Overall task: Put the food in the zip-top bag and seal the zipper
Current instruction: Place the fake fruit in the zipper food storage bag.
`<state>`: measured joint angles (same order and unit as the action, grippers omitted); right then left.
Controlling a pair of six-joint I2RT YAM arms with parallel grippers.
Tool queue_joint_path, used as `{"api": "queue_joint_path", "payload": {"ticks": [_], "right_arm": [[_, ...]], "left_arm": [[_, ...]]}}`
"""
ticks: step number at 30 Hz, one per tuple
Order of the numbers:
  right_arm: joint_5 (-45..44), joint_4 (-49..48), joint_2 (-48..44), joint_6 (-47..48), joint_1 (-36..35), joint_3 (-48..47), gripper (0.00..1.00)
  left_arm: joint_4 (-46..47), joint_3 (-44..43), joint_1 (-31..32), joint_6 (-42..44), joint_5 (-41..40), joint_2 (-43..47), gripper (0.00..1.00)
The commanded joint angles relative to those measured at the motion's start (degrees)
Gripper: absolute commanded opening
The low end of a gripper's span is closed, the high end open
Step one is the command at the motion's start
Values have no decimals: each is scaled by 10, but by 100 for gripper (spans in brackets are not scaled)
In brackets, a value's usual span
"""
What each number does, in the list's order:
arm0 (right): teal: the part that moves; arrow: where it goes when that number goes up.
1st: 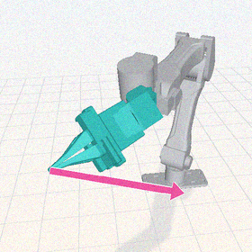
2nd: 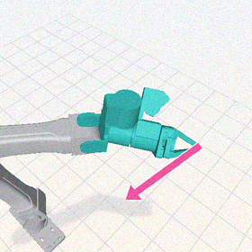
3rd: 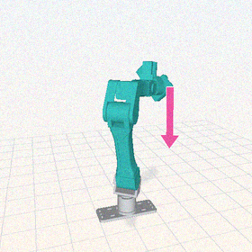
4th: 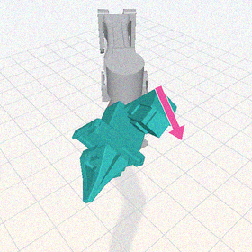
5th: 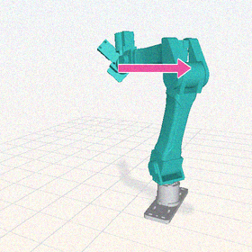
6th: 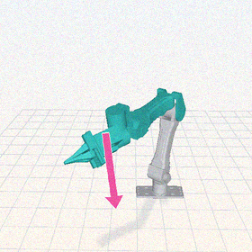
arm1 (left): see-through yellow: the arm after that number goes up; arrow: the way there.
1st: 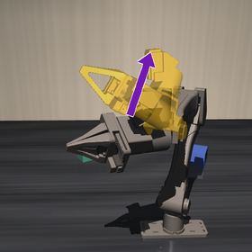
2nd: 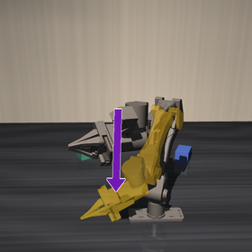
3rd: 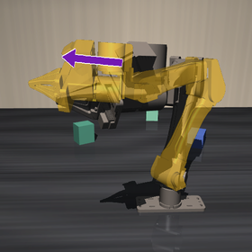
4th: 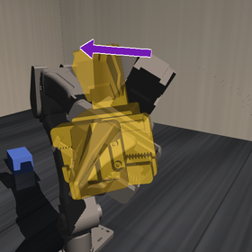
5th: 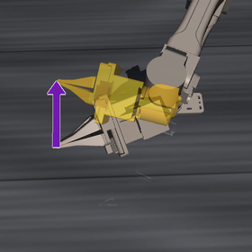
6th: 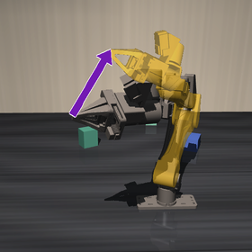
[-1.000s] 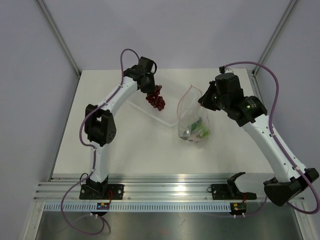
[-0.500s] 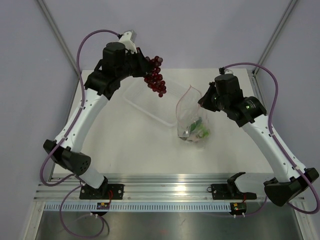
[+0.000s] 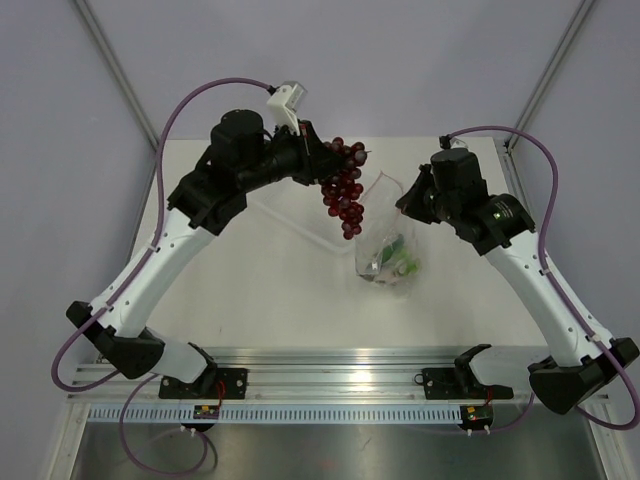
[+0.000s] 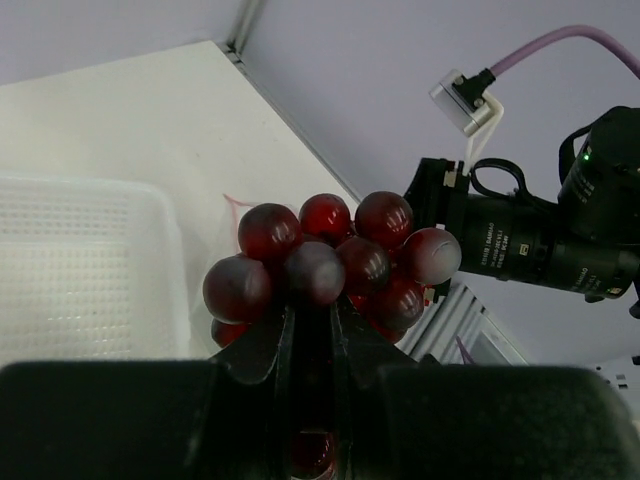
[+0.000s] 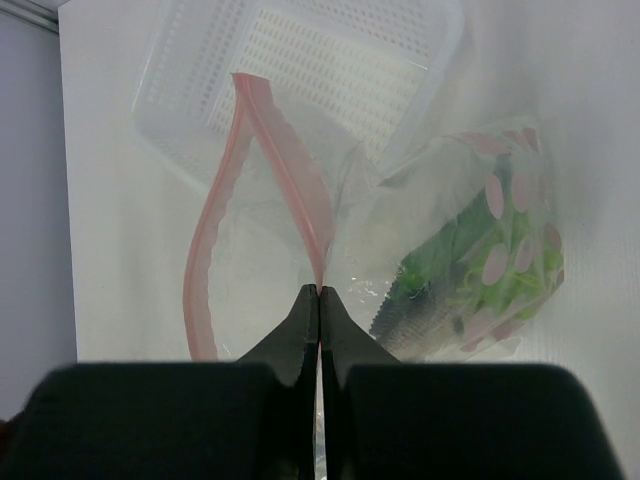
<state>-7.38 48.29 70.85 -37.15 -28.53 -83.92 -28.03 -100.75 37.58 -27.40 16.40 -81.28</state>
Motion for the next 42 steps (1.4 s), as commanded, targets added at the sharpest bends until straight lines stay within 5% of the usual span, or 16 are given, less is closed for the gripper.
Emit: {"api": "queue_joint_path", "payload": {"ticks": [1,18,42], "right_arm": [[4,-7,-26,-9,0,0,0],[0,1,-41,-7,0,-2,0],[13,-14,-39,-18,0,-3,0]], "left_arm": [[72,5,21,-25,16,-21,0],[102,-45,50,-59,3,-107,0],[100,62,108,-50,7,-182,0]]}}
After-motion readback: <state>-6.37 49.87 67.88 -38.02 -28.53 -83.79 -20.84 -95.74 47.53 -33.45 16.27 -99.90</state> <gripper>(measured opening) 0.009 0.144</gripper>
